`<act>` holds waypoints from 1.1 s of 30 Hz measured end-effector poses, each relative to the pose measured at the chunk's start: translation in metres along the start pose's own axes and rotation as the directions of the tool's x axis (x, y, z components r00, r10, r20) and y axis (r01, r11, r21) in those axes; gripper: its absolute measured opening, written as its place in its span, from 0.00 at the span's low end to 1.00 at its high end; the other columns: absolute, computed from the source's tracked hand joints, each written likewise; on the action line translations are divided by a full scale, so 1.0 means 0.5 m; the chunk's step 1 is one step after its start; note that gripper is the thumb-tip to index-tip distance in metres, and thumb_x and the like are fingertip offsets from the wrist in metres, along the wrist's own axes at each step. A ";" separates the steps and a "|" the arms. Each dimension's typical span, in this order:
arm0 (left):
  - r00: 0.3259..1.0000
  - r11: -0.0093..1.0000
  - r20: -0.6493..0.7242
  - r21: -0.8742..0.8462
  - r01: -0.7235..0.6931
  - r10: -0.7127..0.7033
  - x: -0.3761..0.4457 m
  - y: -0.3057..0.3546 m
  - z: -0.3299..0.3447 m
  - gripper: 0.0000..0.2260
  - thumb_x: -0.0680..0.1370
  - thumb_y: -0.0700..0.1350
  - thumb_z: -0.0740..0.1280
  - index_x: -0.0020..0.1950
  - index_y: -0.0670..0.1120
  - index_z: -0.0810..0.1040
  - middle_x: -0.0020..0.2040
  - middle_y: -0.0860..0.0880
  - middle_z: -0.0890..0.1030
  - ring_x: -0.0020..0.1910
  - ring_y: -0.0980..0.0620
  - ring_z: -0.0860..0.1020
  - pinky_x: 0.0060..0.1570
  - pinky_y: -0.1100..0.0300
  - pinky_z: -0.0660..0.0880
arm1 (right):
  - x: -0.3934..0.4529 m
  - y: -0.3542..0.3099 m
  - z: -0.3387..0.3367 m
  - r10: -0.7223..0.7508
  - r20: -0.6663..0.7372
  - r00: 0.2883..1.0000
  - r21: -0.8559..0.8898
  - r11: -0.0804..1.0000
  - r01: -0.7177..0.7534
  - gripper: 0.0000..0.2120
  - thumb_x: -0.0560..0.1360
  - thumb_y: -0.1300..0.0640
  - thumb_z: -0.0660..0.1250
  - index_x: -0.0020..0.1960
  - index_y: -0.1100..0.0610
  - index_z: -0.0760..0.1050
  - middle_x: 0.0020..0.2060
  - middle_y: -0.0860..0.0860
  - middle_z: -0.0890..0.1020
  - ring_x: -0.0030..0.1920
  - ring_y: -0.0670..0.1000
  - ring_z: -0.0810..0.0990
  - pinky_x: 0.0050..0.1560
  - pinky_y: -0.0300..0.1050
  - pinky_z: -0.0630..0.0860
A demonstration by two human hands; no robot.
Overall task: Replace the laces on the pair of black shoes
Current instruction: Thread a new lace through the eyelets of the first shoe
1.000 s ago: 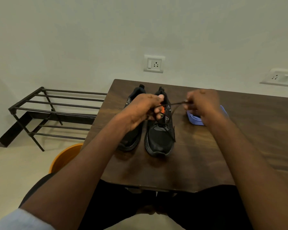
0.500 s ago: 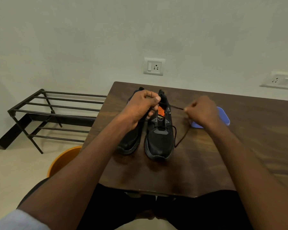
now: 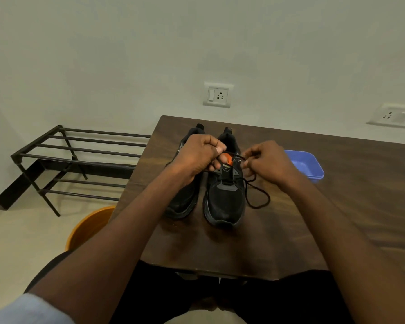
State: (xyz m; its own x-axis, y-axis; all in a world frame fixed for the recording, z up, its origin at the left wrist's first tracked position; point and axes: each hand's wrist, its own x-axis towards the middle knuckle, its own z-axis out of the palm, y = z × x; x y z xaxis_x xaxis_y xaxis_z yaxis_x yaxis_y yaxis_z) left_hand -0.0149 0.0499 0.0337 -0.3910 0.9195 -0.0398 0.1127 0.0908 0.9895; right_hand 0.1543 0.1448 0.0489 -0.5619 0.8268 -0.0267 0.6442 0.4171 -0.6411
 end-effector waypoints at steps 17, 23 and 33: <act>0.972 0.887 -0.096 0.436 -0.153 0.214 0.029 -0.045 0.016 0.09 0.84 0.38 0.63 0.55 0.45 0.84 0.43 0.49 0.85 0.42 0.57 0.82 0.48 0.59 0.80 | 0.041 0.004 0.062 0.011 -0.090 0.996 0.178 0.984 0.006 0.06 0.80 0.60 0.71 0.45 0.57 0.85 0.34 0.52 0.87 0.30 0.49 0.83 0.38 0.47 0.83; 0.948 0.549 0.171 0.782 -0.296 0.267 0.024 -0.068 0.019 0.23 0.78 0.34 0.67 0.70 0.54 0.79 0.52 0.51 0.71 0.53 0.52 0.71 0.54 0.59 0.68 | 0.043 0.016 0.068 -0.013 -0.046 0.999 -0.130 0.992 0.007 0.10 0.79 0.60 0.68 0.52 0.50 0.86 0.34 0.49 0.86 0.35 0.46 0.84 0.34 0.40 0.77; 0.936 0.568 0.165 0.758 -0.321 0.310 0.031 -0.088 0.015 0.17 0.77 0.32 0.68 0.60 0.49 0.81 0.55 0.52 0.75 0.53 0.53 0.72 0.58 0.56 0.74 | 0.048 0.013 0.092 -0.061 -0.043 0.997 -0.487 0.873 0.032 0.09 0.78 0.48 0.70 0.55 0.47 0.85 0.44 0.49 0.86 0.39 0.48 0.81 0.32 0.41 0.70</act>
State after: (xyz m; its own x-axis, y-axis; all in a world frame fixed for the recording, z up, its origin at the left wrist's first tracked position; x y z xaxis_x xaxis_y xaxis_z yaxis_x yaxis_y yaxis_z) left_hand -0.0190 0.0629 -0.0112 -0.1807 0.9523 0.2461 0.8821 0.0462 0.4689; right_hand 0.1213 0.1501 0.0089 -0.5772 0.8153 0.0454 0.7969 0.5745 -0.1867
